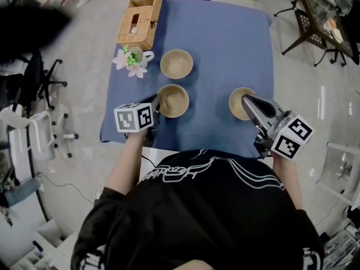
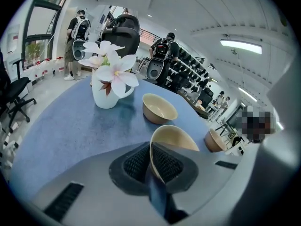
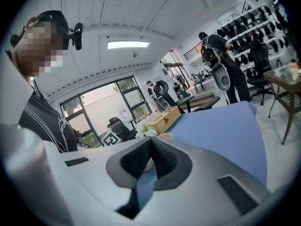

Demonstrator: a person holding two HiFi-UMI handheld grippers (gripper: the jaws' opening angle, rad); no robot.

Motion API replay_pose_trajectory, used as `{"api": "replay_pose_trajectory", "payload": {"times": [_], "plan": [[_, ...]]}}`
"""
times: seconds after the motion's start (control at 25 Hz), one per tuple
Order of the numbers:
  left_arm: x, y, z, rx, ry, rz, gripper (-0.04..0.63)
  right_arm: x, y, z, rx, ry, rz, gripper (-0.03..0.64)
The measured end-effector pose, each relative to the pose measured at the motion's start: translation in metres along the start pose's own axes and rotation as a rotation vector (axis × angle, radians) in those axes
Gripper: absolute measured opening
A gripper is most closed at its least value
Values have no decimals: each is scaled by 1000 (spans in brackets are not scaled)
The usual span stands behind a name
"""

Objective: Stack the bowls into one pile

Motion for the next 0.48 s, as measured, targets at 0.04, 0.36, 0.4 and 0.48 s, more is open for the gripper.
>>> {"api": "replay_pose_trajectory", "payload": {"times": [0.04, 0.36, 0.4, 0.48], "plan": [[0, 1, 1, 6, 0, -3, 37, 1, 3, -2, -1, 1, 2, 26], [7, 28, 4, 29, -2, -25, 37, 7, 16, -30, 7, -7, 6, 26], [9, 33, 5, 28, -3, -26, 36, 9, 19, -35, 3, -9, 5, 26], [14, 45, 6, 28, -3, -25, 37, 10, 24, -45, -6, -13, 5, 26]]}}
Point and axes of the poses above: the fingertips, and each gripper's own axes: z forward along the fingers, y to its right, x out of its top, the point moved 5 cm from there along -z, backward along the fingers, and after that the axes turned 15 degrees about z, right-handed, at the moved point
